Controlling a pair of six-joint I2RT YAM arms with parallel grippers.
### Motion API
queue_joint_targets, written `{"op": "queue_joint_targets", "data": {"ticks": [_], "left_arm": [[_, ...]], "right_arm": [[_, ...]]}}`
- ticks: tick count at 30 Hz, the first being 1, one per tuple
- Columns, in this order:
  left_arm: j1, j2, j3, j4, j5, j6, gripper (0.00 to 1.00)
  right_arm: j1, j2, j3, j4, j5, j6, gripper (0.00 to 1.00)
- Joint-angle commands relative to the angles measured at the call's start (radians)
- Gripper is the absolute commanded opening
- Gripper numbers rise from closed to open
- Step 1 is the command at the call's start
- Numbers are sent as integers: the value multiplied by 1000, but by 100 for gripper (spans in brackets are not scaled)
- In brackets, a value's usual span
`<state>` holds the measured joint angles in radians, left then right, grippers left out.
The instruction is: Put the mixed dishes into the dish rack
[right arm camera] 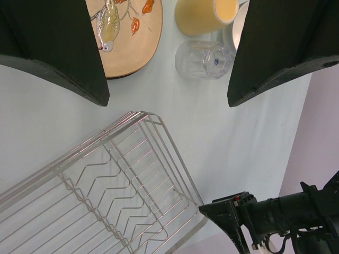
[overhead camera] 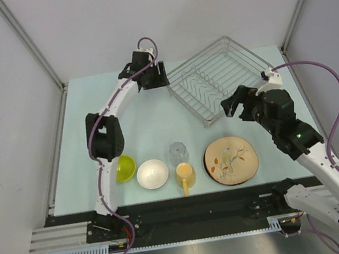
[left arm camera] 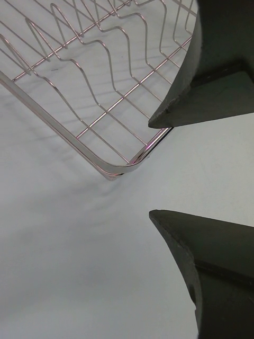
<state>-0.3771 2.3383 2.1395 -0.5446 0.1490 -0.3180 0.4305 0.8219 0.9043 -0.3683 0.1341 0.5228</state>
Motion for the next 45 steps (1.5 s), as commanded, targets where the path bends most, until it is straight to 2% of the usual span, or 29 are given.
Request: {"op": "queue_joint_targets", "data": {"ticks": [1,4,6,8,11,12,15,16,17,19,23,31,36,39,45], "left_arm": [[27,-4,3,-41,-86,62,68],[70,9,32,-52,-115,82,67],[107,13,45,-60,-131,99,67],[132,10,56,-66,-140,117,67],[176,-5,48,-83,-140,128,67],[190,-11,42,-87,-138,132,67],[199,-42,8,-87,-137,152,67],[198,-53,-19,-75,-138,158,67],[198,-69,-33,-69,-138,168,68],[199,-82,-62,-54,-137,174,68],[201,-82,-69,-54,-137,178,68],[214,-97,-93,-51,-138,188,68],[236,-102,-104,-43,-146,191,68],[248,-100,-98,-43,-146,192,68],[259,-76,-41,-55,-186,198,68]], "right_arm": [[1,2,51,11,22,-10,100],[-2,9,44,12,30,-24,100],[-6,37,31,25,102,-55,100],[-42,94,34,38,246,-101,100],[-172,307,112,69,364,-80,100],[-197,448,151,62,393,-67,100],[-236,646,321,57,479,-93,100],[-230,759,364,55,536,-115,100],[-222,804,452,52,564,-138,100],[-225,909,528,42,568,-165,100],[-233,1005,616,62,541,-179,100],[-240,1137,714,72,575,-224,100],[-246,1166,671,37,618,-225,100],[-250,1152,627,-3,621,-192,100],[-201,1027,478,0,613,-165,100]]}}
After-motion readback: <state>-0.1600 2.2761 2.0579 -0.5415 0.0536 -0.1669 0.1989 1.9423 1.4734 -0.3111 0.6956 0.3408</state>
